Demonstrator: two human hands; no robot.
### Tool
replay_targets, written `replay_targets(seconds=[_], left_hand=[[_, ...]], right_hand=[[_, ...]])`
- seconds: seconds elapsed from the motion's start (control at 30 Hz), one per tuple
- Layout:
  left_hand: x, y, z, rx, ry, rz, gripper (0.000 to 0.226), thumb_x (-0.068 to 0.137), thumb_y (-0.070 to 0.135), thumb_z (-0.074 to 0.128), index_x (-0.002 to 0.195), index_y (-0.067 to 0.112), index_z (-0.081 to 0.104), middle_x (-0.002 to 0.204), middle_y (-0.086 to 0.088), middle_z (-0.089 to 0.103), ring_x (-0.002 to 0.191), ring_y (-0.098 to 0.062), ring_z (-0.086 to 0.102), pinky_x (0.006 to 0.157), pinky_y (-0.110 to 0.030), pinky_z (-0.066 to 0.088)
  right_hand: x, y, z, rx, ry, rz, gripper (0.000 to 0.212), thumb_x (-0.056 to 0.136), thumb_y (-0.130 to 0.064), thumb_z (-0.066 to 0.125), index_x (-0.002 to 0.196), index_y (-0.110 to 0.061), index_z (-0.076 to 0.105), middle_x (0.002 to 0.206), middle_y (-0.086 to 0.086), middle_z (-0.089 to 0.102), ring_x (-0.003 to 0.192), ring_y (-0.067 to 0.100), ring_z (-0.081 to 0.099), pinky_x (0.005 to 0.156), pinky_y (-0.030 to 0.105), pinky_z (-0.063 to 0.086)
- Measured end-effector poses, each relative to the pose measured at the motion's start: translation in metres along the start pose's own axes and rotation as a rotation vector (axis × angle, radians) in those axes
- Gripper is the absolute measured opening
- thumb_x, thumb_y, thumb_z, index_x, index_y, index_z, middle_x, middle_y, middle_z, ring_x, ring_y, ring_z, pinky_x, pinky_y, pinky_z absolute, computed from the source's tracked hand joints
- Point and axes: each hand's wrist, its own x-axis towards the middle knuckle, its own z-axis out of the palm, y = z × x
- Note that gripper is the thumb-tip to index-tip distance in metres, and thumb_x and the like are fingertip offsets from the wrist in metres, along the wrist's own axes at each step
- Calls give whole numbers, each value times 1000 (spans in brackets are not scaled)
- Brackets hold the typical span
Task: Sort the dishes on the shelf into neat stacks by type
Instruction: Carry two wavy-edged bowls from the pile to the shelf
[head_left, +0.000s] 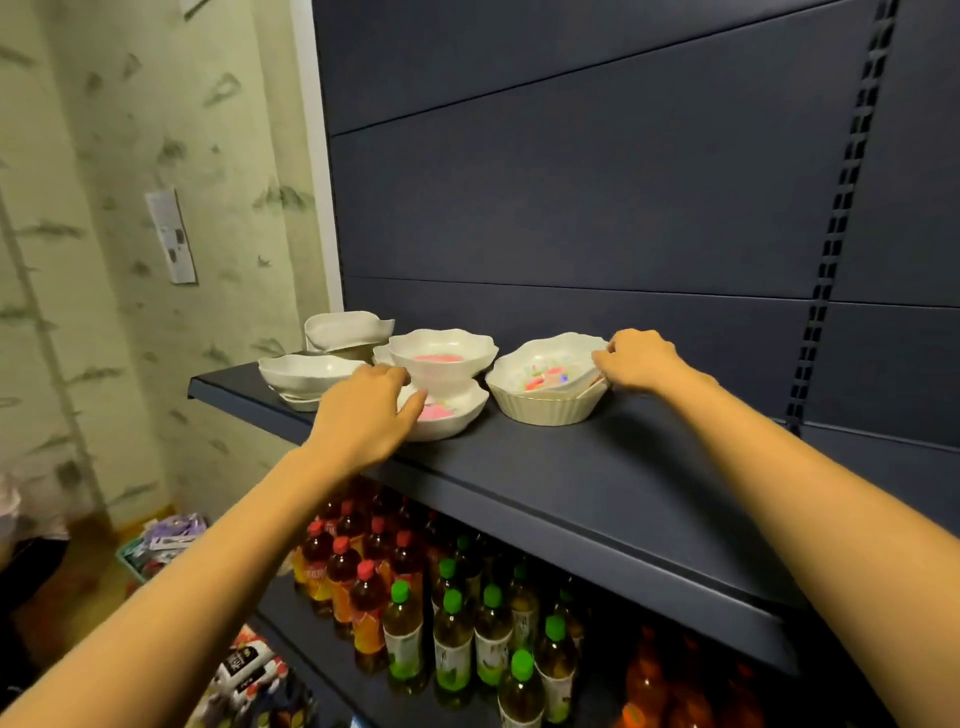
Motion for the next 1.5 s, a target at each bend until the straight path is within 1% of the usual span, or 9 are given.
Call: replay_targets(seconds=[0.13,0.27,0.43,0.8,0.93,1.0,1.1,1.3,1.5], left_hand=[[38,-19,15,-24,57,-12,42,95,39,39,114,10,61,123,-9,63,115,-28,55,86,-41,46],[70,-36,27,-89,49,-61,43,95,38,39,114,6,61,120,-13,65,108,-33,59,86,-42,48],[111,-57,39,-145,7,-96,44,96,38,37,114,4,60,112,-18,68,103,-35,60,85,-42,48],[187,-93,63,-130,-171,-66,46,96,38,39,121,3,56,116,-17,65,101,-34,62,86,-40,47],[203,-94,72,-247,-278,-46,39,94,24,42,62,3,49,79,-16,60,66,-26,53,76,-35,45],[207,-94,73,-329,-302,-61,39,93,11,41,54,6,41,62,-13,49,58,-24,46,70,-34,47],[216,-99,73,-492,-255,-45,30,91,4,40,62,0,48,62,-15,48,50,-21,41,48,-27,36],[227,-74,63,-612,-167,65,22,93,8,38,79,-4,51,69,-18,51,50,-21,40,48,-23,32],[209,-5,52,-728,-151,188,20,90,7,39,76,-2,50,68,-17,47,62,-29,44,53,-30,34]], right_hand=[[32,-11,12,-97,17,63,30,93,-16,42,115,-2,55,121,19,57,107,36,54,74,32,36],[53,-16,21,-179,3,109,9,90,-13,45,89,-5,48,94,13,51,85,29,47,64,31,36],[69,-16,30,-198,21,174,17,89,-9,46,73,-5,45,71,8,44,82,28,47,47,26,29],[69,-29,5,-109,406,280,21,87,-10,47,82,3,63,84,19,53,82,36,50,64,31,36],[53,-34,2,-75,515,345,26,87,-11,46,83,7,65,83,22,57,77,33,50,64,32,36],[42,-35,5,-62,545,386,29,87,-10,46,86,10,68,79,22,59,73,33,51,63,31,37],[21,-34,5,-46,584,434,32,87,-7,44,89,12,69,85,27,67,71,31,50,63,30,37],[-36,-14,-6,-23,641,587,32,84,-4,44,90,13,70,95,31,70,70,28,52,63,30,41],[-104,8,-28,-81,598,700,28,84,-3,46,71,0,70,72,16,64,70,28,56,48,21,35]])
